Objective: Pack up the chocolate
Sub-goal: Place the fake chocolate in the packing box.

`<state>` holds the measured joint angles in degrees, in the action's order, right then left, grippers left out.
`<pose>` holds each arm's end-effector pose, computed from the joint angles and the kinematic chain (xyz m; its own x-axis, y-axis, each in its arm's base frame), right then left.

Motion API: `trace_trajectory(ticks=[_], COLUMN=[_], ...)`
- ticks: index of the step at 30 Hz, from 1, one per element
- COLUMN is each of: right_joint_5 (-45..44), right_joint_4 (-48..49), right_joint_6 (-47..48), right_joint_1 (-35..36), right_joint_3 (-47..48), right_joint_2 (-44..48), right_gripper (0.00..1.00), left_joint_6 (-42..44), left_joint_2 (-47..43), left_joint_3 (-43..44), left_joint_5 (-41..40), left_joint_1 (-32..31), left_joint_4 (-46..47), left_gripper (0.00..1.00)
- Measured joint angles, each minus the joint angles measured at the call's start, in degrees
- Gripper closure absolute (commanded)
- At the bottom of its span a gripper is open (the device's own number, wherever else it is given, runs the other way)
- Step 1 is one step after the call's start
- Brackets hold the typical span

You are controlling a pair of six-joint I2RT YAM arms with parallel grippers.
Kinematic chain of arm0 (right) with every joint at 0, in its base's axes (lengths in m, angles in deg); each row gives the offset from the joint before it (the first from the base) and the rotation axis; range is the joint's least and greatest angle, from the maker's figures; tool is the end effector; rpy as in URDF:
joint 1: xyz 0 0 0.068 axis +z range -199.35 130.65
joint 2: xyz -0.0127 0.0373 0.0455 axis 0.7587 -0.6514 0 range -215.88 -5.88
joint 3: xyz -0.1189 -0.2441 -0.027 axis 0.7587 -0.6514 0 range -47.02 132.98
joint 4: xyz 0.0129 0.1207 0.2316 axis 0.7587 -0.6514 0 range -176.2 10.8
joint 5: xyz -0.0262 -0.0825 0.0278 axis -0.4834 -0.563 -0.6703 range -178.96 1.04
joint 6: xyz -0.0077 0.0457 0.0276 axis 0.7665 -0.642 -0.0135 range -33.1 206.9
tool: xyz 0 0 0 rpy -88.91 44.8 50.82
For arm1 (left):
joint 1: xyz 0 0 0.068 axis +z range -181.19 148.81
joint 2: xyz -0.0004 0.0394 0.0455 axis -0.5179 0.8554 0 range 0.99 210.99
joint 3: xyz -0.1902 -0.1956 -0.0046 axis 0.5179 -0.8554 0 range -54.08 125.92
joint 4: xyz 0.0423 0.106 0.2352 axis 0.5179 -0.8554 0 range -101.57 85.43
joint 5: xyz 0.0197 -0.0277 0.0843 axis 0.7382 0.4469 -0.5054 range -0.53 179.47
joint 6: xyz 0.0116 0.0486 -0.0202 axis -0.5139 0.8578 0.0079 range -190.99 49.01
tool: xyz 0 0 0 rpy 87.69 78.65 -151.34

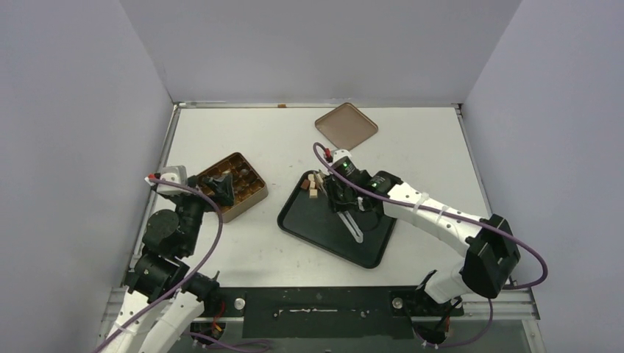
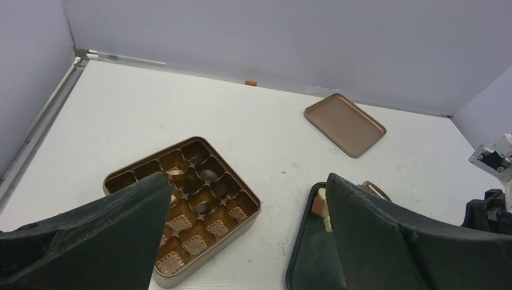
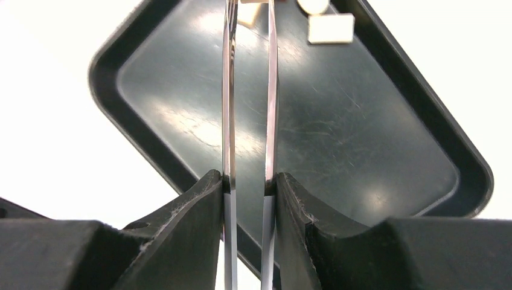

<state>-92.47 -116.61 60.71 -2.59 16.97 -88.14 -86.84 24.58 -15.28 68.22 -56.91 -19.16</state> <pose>0.2054 0.2155 0.2647 -0.8182 -0.2271 -0.5282 -0.3815 0.9017 0.2034 0.1010 -0.0343 0.3424 -0.0118 -0.2770 -0.9608 0.0776 0.9577 -0.2770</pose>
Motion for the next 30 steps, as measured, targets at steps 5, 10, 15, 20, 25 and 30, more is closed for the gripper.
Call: trace_trajectory(ticks=[5,10,15,20,25,30], right_joint_5=[1.25,2.97,6.16,8.81,10.45,11.58], right_joint_4=[2.49,6.67,9.77,10.91,11.08,11.19], right_joint_6=[0.37,1.38,1.66,1.66,1.68,1.68], right_joint_1=[2.84,6.43,8.96,10.84,12.46,13.31], right_joint_3=[6.67,14.71,22.27,28.46,33.88,37.16], right_joint_2=[-4.35,-12.57,-22.01,-29.62,-34.99,-38.16], right_gripper=[0.78,0.77,0.76,0.75,0.75,0.72], left_joint_6=[0.00,-0.02,-0.15,-0.22,-0.26,-0.28], left_joint_2=[-3.61,-7.41,-9.44,-9.75,-9.77,-9.84], left_joint_3=[-0.31,-1.07,-1.20,-1.22,-1.33,-1.49], left_joint_5=[-2.58,-5.11,-6.99,-7.82,-8.15,-8.26], left_joint_1=[0.09,0.33,0.46,0.59,0.70,0.74], left_joint_4=[0.24,0.44,0.66,0.66,0.66,0.66], left_gripper=[0.03,0.02,0.02,0.03,0.03,0.03])
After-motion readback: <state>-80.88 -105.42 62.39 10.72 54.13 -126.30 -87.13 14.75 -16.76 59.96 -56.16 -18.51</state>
